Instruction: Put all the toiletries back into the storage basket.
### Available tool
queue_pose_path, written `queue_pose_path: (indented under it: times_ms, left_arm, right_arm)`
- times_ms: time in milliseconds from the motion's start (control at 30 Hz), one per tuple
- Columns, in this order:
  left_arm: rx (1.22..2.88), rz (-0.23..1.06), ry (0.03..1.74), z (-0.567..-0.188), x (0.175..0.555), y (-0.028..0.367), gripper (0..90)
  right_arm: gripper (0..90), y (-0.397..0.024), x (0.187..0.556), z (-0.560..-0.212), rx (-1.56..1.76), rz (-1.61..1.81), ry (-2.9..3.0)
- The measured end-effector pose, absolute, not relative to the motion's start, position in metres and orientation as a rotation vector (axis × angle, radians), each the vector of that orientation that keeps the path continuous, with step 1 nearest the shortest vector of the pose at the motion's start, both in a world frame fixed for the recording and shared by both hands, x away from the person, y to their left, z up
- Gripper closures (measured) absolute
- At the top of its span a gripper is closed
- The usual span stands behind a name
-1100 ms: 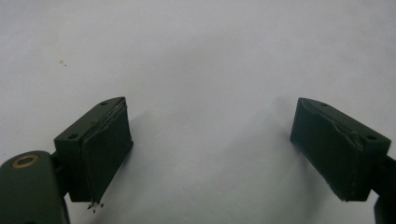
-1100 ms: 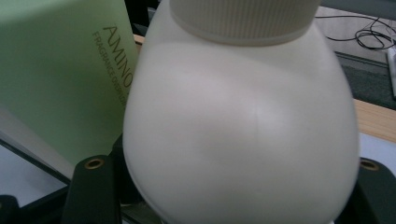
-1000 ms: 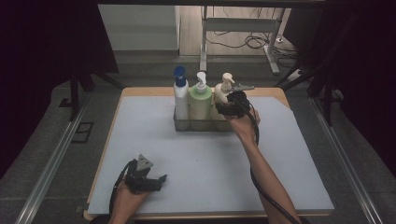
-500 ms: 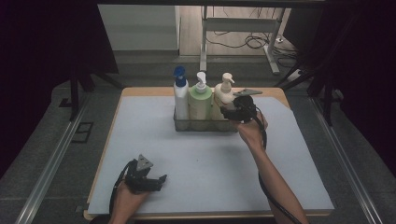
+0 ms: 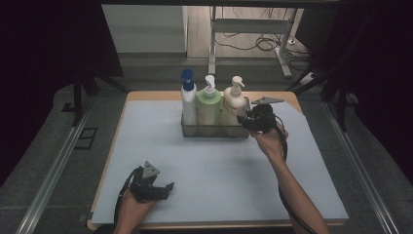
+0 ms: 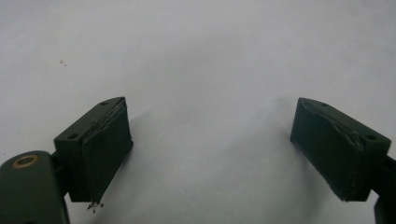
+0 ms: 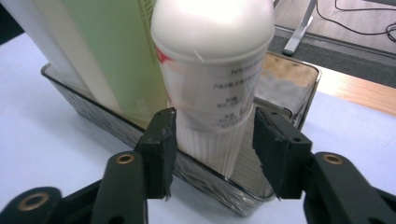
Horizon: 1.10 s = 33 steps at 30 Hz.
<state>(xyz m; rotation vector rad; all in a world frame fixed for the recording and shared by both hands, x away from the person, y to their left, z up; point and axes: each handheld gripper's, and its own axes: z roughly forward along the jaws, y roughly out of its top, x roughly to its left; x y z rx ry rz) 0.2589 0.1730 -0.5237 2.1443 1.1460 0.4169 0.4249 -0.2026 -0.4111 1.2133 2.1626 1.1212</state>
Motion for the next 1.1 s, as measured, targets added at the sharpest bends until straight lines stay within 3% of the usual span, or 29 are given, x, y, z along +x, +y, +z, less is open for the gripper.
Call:
queue_pose_path:
  times_ms: [500, 800, 1100]
  left_arm:
    - [2.14, 0.417, 1.148, -0.524, 0.259, 0.173, 12.1]
    - [2.14, 0.417, 1.148, -0.524, 0.259, 0.173, 12.1]
    - [2.144, 0.416, 1.146, -0.524, 0.259, 0.173, 12.1]
  right_arm:
    - [72.3, -0.219, 0.427, -0.415, 1.258, 1.086, 2.151]
    - [89.2, -0.222, 0.44, -0.42, 1.285, 1.051, 2.136]
    - [89.6, -0.217, 0.458, -0.432, 1.338, 1.017, 2.124]
